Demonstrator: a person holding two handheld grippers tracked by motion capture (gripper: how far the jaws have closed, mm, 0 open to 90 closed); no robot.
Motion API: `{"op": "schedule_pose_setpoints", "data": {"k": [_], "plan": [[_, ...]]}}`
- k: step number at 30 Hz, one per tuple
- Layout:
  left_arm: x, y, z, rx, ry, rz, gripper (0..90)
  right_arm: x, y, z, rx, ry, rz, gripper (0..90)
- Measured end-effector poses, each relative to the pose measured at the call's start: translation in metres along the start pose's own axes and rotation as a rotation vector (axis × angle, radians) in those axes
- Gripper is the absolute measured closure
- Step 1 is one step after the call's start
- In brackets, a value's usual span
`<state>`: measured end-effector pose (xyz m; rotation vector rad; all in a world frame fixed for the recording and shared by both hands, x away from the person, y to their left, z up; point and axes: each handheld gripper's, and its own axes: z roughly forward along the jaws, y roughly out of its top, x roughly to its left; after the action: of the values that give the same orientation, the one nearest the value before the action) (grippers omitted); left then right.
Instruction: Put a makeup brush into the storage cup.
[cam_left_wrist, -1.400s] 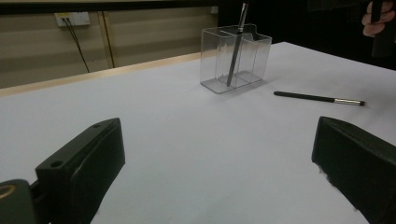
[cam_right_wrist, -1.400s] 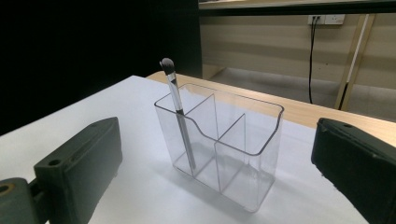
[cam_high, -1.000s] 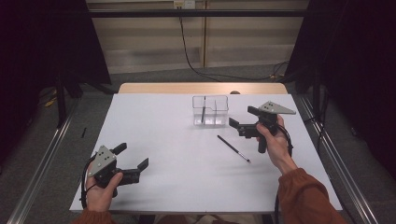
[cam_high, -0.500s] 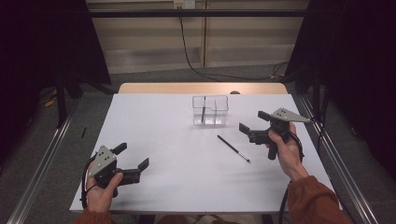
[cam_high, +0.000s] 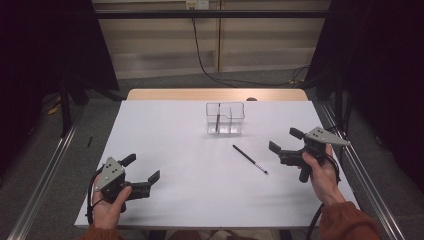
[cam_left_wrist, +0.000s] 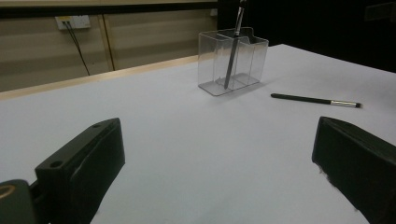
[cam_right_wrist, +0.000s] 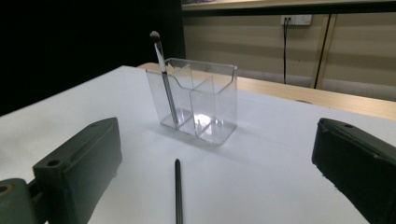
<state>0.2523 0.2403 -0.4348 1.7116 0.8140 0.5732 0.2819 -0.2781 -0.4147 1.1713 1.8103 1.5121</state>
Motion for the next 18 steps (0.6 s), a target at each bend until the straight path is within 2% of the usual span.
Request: {"op": "schedule_pose_setpoints", "data": {"k": [4,9,14,18], "plan": [[0.000,-0.001,-0.001,-0.001,0.004,-0.011,2.3,0.002,-0.004,-0.008,-0.001,0.000,-0.007,0.9],[-0.001,-0.001,-0.002,-0.003,-0.006,-0.002,2.2,0.003,-0.014,-0.019,0.010,-0.010,-0.012,0.9],[0.000,-0.001,-0.003,-0.008,-0.001,-0.010,2.2,0.002,-0.019,-0.035,-0.012,-0.026,-0.012,0.8],[-0.001,-0.001,-0.004,-0.002,-0.002,-0.008,2.2,0.003,-0.025,-0.045,-0.009,-0.029,-0.011,0.8]]}}
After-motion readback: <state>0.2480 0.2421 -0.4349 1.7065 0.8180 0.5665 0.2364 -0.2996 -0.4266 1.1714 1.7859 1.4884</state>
